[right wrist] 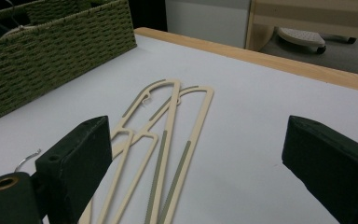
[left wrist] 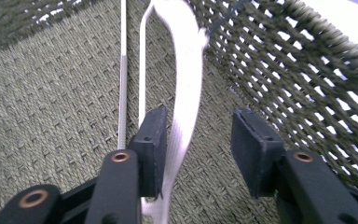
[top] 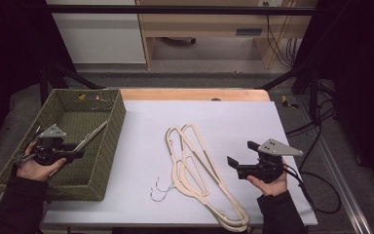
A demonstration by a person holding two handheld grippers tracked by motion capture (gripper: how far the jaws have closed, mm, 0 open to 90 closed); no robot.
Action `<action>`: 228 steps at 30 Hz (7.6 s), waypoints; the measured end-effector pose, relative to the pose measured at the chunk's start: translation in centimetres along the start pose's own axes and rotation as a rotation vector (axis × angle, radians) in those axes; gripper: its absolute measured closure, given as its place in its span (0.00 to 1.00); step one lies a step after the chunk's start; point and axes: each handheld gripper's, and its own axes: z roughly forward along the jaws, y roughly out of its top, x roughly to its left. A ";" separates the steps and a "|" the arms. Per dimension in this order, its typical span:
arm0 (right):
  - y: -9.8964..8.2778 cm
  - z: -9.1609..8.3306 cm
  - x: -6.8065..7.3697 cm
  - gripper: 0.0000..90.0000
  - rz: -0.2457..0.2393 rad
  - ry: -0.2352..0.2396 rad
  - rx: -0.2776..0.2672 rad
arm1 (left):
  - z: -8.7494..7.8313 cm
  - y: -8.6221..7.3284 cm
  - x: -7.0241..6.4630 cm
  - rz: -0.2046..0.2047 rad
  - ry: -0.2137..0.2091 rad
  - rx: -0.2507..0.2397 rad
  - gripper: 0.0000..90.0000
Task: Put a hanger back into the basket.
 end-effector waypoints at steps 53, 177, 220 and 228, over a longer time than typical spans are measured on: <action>-0.3 -0.2 0.6 0.09 0.039 0.042 -0.032 | 0.8 5.2 -16.3 0.045 -0.229 -0.533 0.08; -5.0 9.0 10.9 0.78 -0.252 0.210 0.367 | 8.9 6.7 -26.0 0.151 -0.291 -0.019 0.98; -0.9 5.3 4.5 0.95 -0.304 -0.101 0.227 | 3.8 6.5 -18.0 0.044 -0.256 -0.385 0.06; -0.1 4.1 2.0 0.96 -0.246 -0.098 0.193 | 3.9 6.4 -17.9 0.054 -0.253 -0.386 0.07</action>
